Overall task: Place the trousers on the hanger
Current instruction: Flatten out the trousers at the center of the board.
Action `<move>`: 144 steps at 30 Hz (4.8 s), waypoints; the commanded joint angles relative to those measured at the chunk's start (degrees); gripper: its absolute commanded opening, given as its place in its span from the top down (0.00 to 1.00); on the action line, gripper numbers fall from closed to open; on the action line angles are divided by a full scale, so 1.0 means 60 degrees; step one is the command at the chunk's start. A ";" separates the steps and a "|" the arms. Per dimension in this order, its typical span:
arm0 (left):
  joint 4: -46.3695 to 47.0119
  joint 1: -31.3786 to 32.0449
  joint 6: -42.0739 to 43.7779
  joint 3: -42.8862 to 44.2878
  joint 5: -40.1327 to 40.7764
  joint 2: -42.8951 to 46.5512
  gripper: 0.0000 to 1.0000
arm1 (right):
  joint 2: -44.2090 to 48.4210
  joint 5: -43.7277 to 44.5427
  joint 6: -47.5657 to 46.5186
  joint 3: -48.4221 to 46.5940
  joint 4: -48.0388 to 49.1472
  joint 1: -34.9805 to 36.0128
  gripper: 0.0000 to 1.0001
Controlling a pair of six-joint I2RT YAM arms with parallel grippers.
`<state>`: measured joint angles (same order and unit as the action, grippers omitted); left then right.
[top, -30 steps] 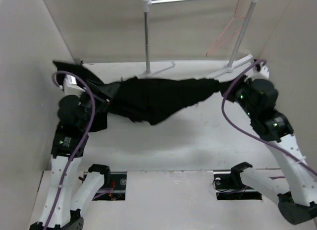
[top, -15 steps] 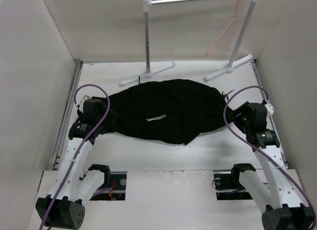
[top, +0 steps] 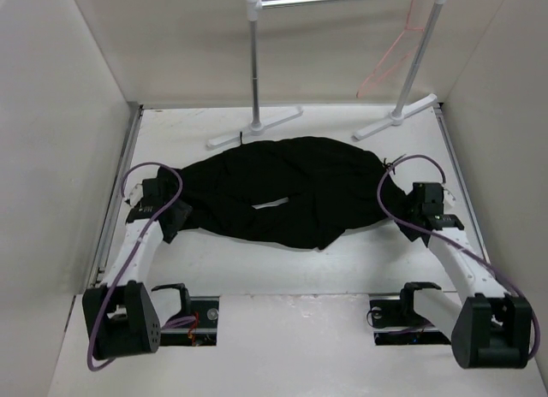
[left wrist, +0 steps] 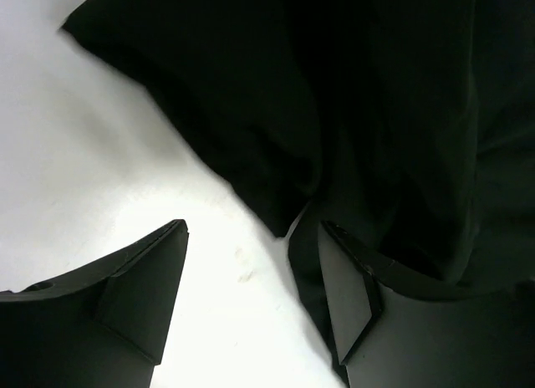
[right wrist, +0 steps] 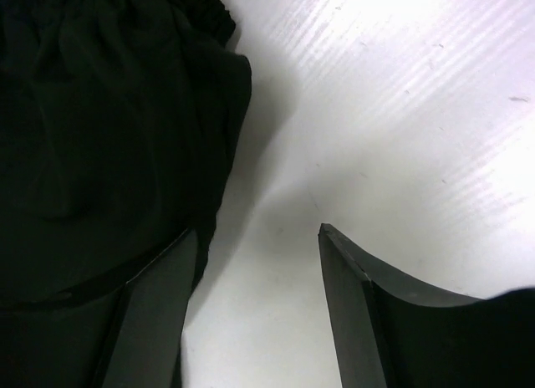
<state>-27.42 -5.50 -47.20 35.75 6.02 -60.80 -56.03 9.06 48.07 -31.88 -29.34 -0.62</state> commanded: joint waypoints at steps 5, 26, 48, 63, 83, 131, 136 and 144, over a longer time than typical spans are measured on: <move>0.2620 0.0102 -0.0219 0.0179 -0.0286 -0.1467 0.38 | -0.1586 -0.0851 0.0220 -0.0414 0.3159 -0.0153 0.38; -0.1244 -0.1186 -0.0366 0.5264 -0.1003 0.0258 0.97 | 0.1630 -0.1114 -0.0630 -0.4315 -0.3354 -0.0021 0.96; -0.5202 0.0072 0.0791 0.4338 0.3025 0.2182 0.46 | 0.1344 -0.0778 -0.0805 -0.1950 -0.1791 0.0885 0.62; -0.2375 0.1612 0.1085 0.6098 0.0934 -0.3222 0.36 | 0.1647 0.1478 -0.1246 -0.2949 -0.2404 0.1313 0.38; -0.0060 0.0674 0.0718 0.3067 -0.0081 -0.5073 0.35 | -0.5367 -0.0280 -0.1568 -0.3857 0.2399 0.1605 0.38; 0.1977 0.0088 0.0278 0.4616 -0.0124 -0.4527 0.36 | -0.2822 -0.0675 0.0015 -0.2805 0.3323 0.1061 0.35; 0.1817 0.0352 0.0601 0.5554 0.0050 -0.5833 0.69 | -0.1913 -0.0631 0.0146 -0.1851 0.3206 0.2336 0.35; 0.0018 0.1011 0.0484 0.5630 0.2187 -0.2486 0.92 | -0.1648 -0.0455 0.0440 -0.0811 0.3308 0.3333 0.34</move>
<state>-22.09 -0.82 -44.82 66.92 11.46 -88.82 -66.74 4.95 49.76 -38.02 -11.35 18.87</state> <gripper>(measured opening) 0.083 0.657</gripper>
